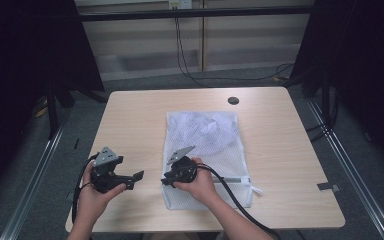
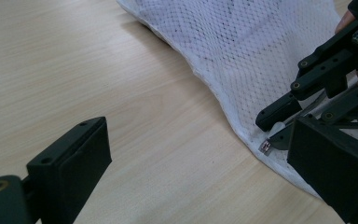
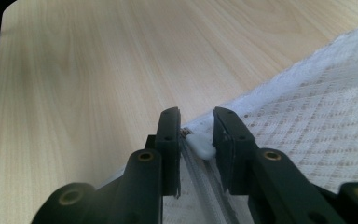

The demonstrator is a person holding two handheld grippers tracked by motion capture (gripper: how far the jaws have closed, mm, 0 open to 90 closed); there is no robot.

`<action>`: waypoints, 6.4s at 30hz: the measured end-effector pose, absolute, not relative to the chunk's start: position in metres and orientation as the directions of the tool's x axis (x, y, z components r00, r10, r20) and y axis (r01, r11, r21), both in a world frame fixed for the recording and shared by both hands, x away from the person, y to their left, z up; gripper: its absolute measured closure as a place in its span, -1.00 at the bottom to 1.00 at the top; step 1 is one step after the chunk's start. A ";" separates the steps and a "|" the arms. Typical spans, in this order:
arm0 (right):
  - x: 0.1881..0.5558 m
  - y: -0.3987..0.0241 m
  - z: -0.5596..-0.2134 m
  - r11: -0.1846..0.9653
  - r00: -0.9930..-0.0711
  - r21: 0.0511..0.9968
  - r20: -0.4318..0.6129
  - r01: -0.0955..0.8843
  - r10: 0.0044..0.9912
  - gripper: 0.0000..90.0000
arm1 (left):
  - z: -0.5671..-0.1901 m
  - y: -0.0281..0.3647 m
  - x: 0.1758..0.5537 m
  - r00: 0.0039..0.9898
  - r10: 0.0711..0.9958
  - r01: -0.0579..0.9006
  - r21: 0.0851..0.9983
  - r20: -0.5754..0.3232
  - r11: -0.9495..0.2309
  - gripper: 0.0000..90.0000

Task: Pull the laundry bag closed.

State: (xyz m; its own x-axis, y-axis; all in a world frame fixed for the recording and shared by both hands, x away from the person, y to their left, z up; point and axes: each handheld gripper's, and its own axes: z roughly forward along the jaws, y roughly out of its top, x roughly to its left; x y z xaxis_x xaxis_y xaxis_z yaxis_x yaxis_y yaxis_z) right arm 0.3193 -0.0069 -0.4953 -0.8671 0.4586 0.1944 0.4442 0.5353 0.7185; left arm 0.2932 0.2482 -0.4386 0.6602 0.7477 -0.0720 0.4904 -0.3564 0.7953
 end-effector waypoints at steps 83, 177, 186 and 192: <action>0.319 -0.045 -0.443 0.366 -0.870 0.831 0.250 0.418 0.426 0.82 | -0.461 0.167 0.305 0.694 0.552 0.686 0.657 -0.463 -0.312 -0.34; 0.315 -0.077 -0.440 0.379 -0.875 0.828 0.246 0.414 0.417 0.82 | -0.456 0.167 0.314 0.651 0.549 0.738 0.608 -0.524 -0.294 0.98; 0.314 -0.079 -0.441 0.388 -0.879 0.829 0.231 0.403 0.418 0.82 | -0.455 0.168 0.314 0.651 0.556 0.735 0.612 -0.516 -0.293 0.98; 0.313 -0.081 -0.441 0.397 -0.885 0.834 0.209 0.383 0.416 0.82 | -0.455 0.167 0.314 0.650 0.556 0.737 0.608 -0.518 -0.295 0.98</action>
State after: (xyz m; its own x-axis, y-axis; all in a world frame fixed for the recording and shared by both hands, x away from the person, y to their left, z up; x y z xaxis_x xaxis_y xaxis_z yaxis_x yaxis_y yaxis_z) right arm 0.3133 -0.0810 -0.4410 -0.8852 0.4156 0.2091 0.3835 0.3971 0.8338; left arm 0.3138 0.1666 -0.4552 0.6503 0.5560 -0.5177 0.7367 -0.2952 0.6084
